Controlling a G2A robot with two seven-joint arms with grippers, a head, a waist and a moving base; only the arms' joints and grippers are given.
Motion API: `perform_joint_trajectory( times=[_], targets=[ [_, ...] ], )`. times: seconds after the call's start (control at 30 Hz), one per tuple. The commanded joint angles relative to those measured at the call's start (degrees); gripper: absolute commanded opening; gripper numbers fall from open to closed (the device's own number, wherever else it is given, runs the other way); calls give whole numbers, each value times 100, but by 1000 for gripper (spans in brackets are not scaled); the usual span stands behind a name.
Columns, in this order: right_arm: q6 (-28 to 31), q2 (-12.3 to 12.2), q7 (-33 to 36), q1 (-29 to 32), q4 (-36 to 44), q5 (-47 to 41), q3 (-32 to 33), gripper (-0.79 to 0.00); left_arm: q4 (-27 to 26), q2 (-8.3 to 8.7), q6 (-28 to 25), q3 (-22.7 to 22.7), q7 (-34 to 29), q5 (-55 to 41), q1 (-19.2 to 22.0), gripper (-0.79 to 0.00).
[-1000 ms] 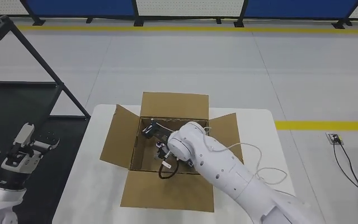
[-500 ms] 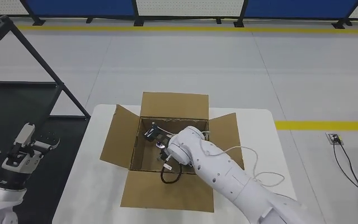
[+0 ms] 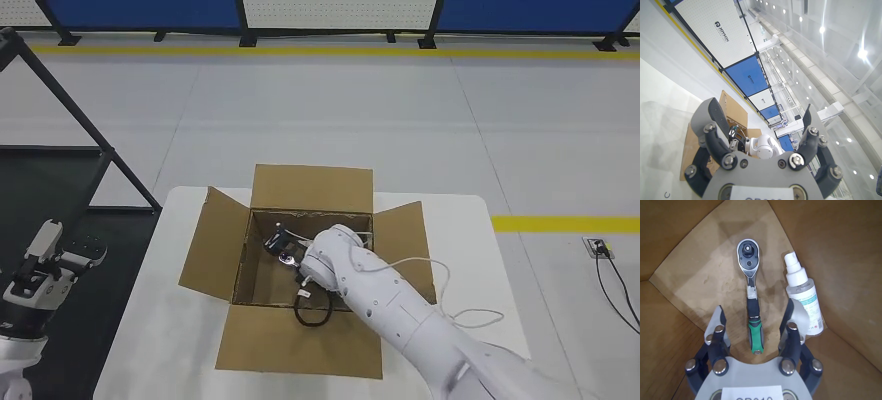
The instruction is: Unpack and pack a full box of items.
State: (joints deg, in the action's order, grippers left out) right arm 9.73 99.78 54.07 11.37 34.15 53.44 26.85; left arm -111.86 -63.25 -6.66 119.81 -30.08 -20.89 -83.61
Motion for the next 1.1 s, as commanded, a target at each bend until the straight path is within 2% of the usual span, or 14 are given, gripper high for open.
perform_joint_trajectory(
  times=[0.0, 0.2, 0.47, 0.53, 0.8, 1.07],
  targets=[
    [40, 56, -38, -33, -146, 7, -12, -428, 0, 0, 0, 0, 0, 0, 0, 0],
    [38, 244, -96, -135, -561, 40, -47, -413, 0, 0, 0, 0, 0, 0, 0, 0],
    [306, 484, -158, -238, -1027, -3, -70, -425, 0, 0, 0, 0, 0, 0, 0, 0],
    [331, 542, -175, -254, -1134, 1, -79, -449, 0, 0, 0, 0, 0, 0, 0, 0],
    [240, 762, -296, -294, -1522, 74, -113, -486, 0, 0, 0, 0, 0, 0, 0, 0],
    [128, 926, -474, -306, -1829, 99, -89, -480, -46, -3, 1, -36, 62, 27, -47, 0]
  ],
)
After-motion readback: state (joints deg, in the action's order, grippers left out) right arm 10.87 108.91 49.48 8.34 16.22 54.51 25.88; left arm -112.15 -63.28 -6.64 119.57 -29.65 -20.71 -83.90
